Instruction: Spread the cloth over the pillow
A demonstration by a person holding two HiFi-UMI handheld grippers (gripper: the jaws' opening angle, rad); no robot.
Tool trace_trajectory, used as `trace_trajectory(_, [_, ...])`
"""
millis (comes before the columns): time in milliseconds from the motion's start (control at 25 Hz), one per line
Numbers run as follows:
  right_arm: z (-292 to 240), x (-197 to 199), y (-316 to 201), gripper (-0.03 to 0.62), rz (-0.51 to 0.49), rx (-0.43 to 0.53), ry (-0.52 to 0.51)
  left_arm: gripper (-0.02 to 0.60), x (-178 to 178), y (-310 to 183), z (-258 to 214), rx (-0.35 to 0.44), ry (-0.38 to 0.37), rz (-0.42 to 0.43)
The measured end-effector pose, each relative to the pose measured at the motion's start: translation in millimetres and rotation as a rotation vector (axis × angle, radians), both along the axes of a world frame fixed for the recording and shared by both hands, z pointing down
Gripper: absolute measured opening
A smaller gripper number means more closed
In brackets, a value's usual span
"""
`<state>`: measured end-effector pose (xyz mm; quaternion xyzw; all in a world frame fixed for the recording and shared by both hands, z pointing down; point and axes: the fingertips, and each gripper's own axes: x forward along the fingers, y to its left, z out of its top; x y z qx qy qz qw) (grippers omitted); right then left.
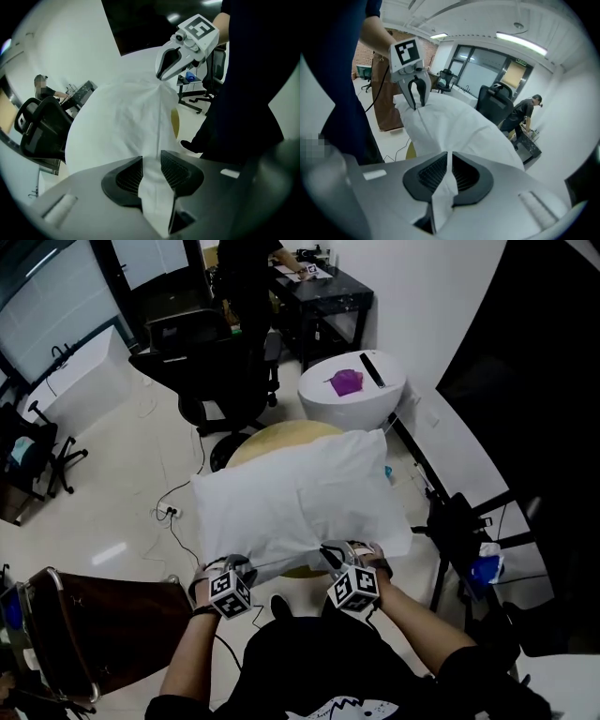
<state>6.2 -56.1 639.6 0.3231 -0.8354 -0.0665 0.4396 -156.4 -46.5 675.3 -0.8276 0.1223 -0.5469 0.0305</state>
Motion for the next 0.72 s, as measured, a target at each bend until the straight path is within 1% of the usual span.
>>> trace_trajectory(80, [-12.8,22.4,-3.5,0.056,0.059,0.003,-0.044,0.112,-0.5,-1.7,0.6,-0.006,-0.005,-0.008])
trace_trajectory(160, [-17.2,53.7,-6.3,0.083,0.125,-0.003,-0.070,0.112,0.2,-1.5,2.1,-0.013,-0.011,-0.015])
trace_trajectory(240, [-14.1,90.3,-7.7,0.110,0.183,-0.007,-0.060,0.112,1.3,-1.1,3.3,-0.016,-0.017,-0.019])
trace_trajectory(320, [-10.1,126.0,-7.3,0.115,0.240,-0.021,-0.035,0.112,1.1,-1.1,3.9,-0.016,-0.022,-0.023])
trace_trajectory(440, [0.5,174.8,-2.2,0.120,0.324,-0.069,-0.015,0.112,0.2,-1.5,4.2,-0.020,-0.027,-0.030])
trace_trajectory(520, [10.2,202.8,3.2,0.123,0.380,-0.110,-0.021,0.112,0.6,-1.6,4.8,-0.023,-0.036,-0.033])
trace_trajectory(640, [29.9,236.1,11.7,0.132,0.472,-0.184,-0.056,0.112,1.7,-2.0,7.3,-0.025,-0.053,-0.037])
trace_trajectory(720, [43.6,250.9,16.6,0.140,0.516,-0.226,-0.075,0.112,2.2,-2.6,9.5,-0.026,-0.063,-0.043])
